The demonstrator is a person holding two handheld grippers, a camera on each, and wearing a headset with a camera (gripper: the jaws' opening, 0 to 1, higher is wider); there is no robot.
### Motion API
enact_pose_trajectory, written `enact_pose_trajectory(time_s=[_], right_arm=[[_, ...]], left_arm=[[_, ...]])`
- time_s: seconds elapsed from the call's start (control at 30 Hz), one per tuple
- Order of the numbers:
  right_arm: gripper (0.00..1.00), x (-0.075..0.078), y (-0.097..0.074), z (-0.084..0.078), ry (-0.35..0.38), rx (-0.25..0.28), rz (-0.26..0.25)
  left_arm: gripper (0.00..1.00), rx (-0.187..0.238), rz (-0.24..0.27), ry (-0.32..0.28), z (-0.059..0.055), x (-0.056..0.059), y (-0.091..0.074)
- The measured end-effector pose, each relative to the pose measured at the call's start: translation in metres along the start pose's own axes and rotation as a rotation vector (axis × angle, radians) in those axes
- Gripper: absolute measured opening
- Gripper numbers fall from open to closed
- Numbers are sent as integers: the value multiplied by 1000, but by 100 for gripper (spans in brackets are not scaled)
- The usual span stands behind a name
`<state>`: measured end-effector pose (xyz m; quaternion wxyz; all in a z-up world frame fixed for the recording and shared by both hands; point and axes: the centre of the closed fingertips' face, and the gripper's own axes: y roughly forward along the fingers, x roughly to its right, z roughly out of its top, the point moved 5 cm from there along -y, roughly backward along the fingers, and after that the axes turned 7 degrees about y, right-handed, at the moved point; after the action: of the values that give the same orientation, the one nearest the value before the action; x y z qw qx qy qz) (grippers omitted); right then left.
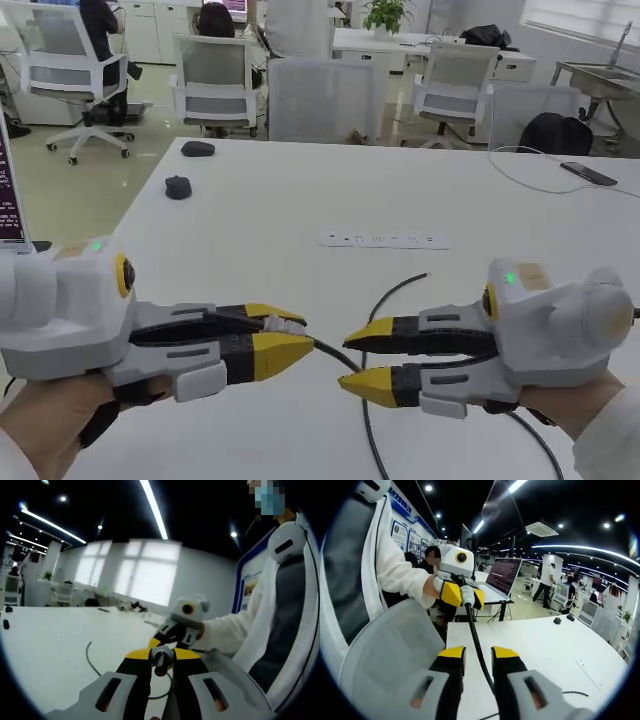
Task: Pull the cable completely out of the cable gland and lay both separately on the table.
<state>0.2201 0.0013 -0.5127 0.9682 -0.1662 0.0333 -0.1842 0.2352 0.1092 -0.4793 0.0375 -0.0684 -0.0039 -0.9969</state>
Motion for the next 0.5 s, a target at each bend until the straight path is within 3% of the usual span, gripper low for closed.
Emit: enact_pose_trajectory(time_s=[0.07, 0.2, 0.5], right_arm=[[13, -3, 4, 3, -14, 1, 24], [4, 3, 7, 6, -28, -3, 17], [3, 7, 9, 5, -29, -11, 39]], left_arm=[[16, 3, 5, 1, 1, -2, -2], [16, 8, 9, -3, 0, -5, -6], [16, 17, 31, -7, -1, -9, -9]])
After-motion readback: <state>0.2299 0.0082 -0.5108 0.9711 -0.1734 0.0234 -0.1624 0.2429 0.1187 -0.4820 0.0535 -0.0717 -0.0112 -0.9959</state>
